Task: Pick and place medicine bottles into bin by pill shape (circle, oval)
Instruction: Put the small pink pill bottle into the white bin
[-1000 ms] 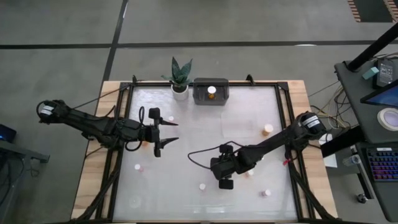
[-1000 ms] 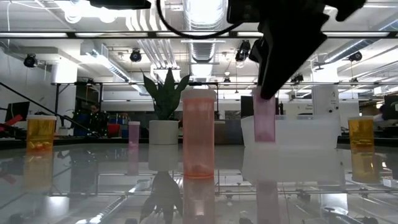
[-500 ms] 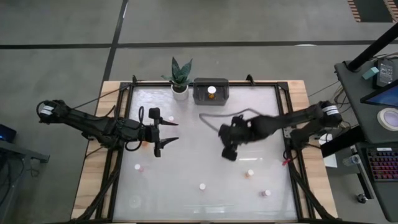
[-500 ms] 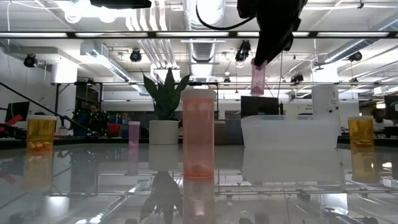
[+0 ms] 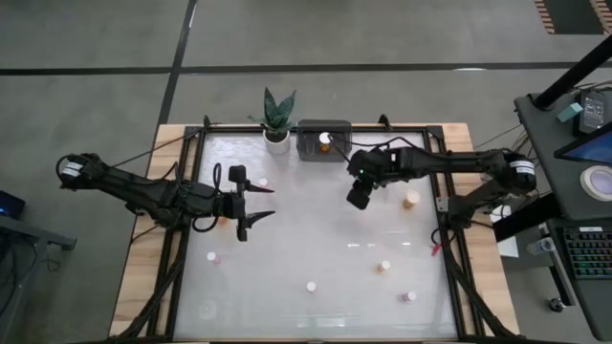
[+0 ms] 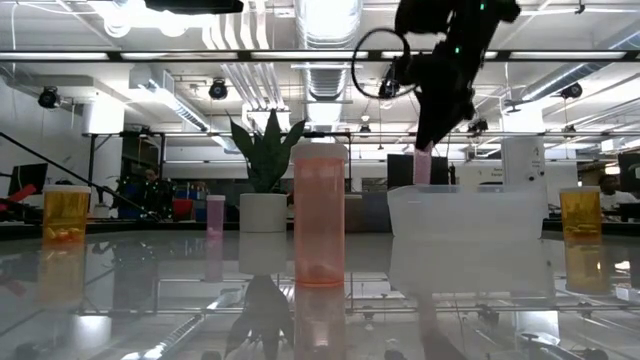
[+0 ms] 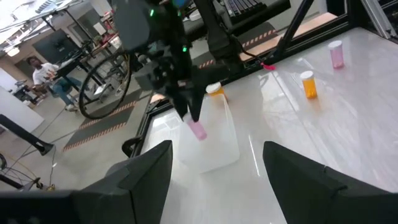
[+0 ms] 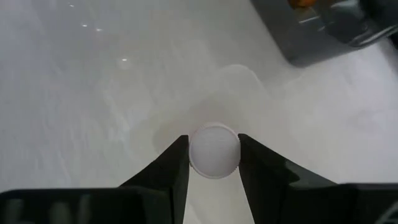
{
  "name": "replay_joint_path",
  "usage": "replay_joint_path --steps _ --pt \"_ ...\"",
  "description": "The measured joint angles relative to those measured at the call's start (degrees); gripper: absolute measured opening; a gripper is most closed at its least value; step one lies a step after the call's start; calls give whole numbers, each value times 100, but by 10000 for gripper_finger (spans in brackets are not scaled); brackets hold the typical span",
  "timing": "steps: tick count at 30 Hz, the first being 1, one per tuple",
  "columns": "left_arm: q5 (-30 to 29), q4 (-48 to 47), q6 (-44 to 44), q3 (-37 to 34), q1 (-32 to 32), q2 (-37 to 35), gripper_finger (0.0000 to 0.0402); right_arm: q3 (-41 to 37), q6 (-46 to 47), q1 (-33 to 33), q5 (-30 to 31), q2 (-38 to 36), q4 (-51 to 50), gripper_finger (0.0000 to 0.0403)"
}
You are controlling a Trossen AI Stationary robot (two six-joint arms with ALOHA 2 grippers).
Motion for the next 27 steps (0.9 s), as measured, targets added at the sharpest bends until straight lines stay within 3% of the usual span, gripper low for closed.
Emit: replay_joint_path --steps 12,27 --pt "0 1 0 0 2 0 235 -855 -102 -710 -237 50 909 116" --pt "0 26 0 4 2 0 235 -840 -198 -748 -236 424 974 116"
